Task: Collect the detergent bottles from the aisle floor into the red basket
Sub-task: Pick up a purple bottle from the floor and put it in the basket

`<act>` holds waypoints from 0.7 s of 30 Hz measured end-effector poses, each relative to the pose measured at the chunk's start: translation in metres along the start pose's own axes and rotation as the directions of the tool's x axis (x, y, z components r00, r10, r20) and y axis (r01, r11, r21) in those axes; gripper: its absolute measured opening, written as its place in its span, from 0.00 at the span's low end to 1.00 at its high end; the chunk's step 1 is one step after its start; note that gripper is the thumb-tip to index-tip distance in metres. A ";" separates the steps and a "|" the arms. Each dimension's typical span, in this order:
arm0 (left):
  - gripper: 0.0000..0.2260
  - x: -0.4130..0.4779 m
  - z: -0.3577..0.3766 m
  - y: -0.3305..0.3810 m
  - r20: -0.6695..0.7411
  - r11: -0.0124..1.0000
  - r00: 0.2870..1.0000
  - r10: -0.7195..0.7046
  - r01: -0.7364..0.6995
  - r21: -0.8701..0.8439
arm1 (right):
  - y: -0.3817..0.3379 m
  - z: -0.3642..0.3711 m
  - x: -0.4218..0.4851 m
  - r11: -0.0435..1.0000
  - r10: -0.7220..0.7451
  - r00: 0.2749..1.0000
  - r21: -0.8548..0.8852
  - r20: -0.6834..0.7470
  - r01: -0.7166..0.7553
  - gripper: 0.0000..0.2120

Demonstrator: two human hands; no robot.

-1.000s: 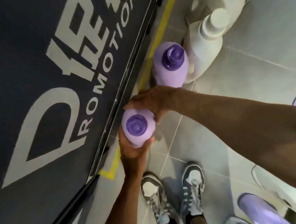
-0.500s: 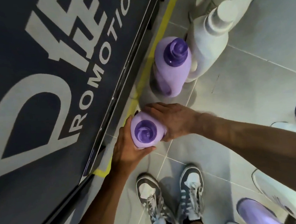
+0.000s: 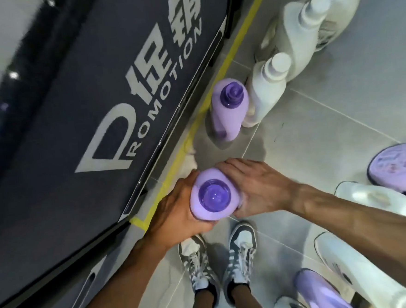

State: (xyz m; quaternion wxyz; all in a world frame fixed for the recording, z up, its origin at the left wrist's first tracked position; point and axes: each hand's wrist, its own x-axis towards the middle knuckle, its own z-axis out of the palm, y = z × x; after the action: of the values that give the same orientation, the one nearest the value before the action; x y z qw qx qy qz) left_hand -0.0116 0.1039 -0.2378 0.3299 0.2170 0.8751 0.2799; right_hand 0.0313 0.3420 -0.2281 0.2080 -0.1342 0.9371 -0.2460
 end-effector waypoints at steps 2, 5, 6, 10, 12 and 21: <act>0.46 -0.018 -0.029 0.037 0.025 0.999 0.999 0.039 -0.038 -0.025 | -0.025 -0.041 -0.023 0.998 0.044 0.999 0.041 -0.002 -0.044 0.45; 0.50 -0.050 -0.065 0.083 0.039 0.998 0.997 0.062 -0.061 -0.026 | -0.062 -0.098 -0.059 0.991 0.110 0.993 0.076 0.032 -0.112 0.47; 0.51 -0.060 -0.078 0.100 0.047 0.997 0.997 0.068 -0.067 -0.040 | -0.074 -0.117 -0.071 0.989 0.122 0.992 0.073 0.035 -0.125 0.47; 0.47 -0.107 -0.149 0.173 0.008 0.984 0.990 0.140 -0.138 -0.111 | -0.136 -0.215 -0.106 0.992 0.125 0.992 -0.011 0.009 -0.125 0.45; 0.46 -0.138 -0.185 0.205 -0.023 0.972 0.984 0.175 -0.176 -0.156 | -0.173 -0.261 -0.125 0.992 0.126 0.992 -0.015 0.011 -0.126 0.43; 0.46 -0.272 -0.374 0.329 -0.164 0.941 0.940 0.299 -0.318 -0.112 | -0.343 -0.454 -0.188 0.986 0.038 0.989 -0.157 -0.144 -0.061 0.40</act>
State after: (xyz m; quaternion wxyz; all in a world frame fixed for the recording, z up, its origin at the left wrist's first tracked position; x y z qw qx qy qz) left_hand -0.0213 0.0670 0.3281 0.2318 0.3077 0.8303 0.4027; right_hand 0.0407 0.3033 0.3702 0.1362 -0.1095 0.9693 -0.1728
